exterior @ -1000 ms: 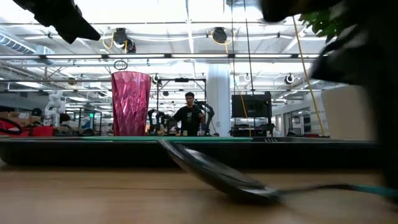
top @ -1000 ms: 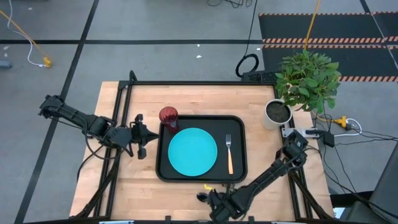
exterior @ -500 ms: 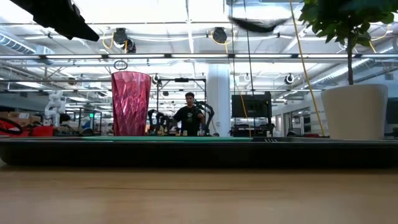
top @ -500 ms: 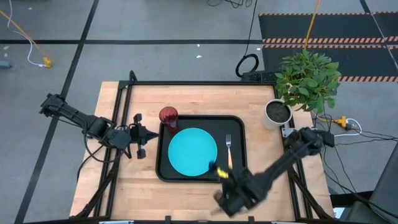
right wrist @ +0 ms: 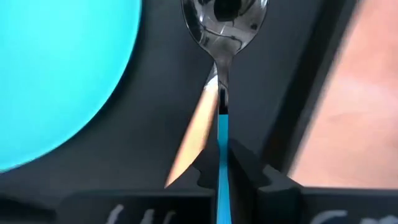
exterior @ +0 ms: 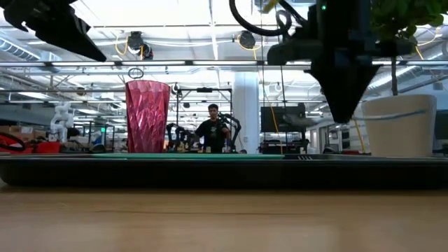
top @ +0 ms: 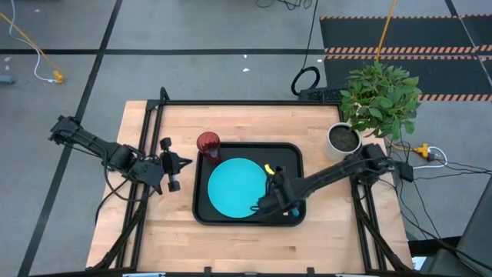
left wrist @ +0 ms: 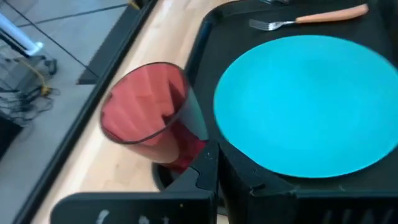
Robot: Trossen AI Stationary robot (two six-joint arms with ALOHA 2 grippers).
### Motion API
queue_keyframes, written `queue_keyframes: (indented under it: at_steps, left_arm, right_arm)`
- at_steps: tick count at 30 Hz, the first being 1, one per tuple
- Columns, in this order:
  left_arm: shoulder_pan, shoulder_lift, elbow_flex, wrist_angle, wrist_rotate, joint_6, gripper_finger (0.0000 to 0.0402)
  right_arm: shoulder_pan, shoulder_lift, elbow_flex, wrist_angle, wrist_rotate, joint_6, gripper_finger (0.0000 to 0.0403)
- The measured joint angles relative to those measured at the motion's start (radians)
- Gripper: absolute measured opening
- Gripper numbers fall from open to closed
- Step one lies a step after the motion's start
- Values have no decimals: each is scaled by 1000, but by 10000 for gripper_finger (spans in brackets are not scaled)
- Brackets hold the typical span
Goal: Pick and place plate/cup/fork/spoon on tray
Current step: Put the blue spoon to the right side of the orange fork on the black serving tray
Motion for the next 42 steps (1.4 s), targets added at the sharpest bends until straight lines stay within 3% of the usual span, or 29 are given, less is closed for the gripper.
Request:
queue_keyframes:
  at_steps: [10, 15, 24, 42]
  left_arm:
    - [1, -70, 0, -15, -13, 57, 10]
    - [1, -113, 0, -16, -13, 80, 10]
    - [1, -138, 0, -16, -14, 110, 10]
    - [1, -138, 0, -2, -14, 114, 10]
  right_arm:
    - [-1, -251, -396, 333, 46, 243, 1]
    - [13, -343, -528, 476, 93, 334, 1]
    - [4, -339, -593, 525, 40, 340, 1]
    - [-17, -341, -695, 694, 41, 354, 0]
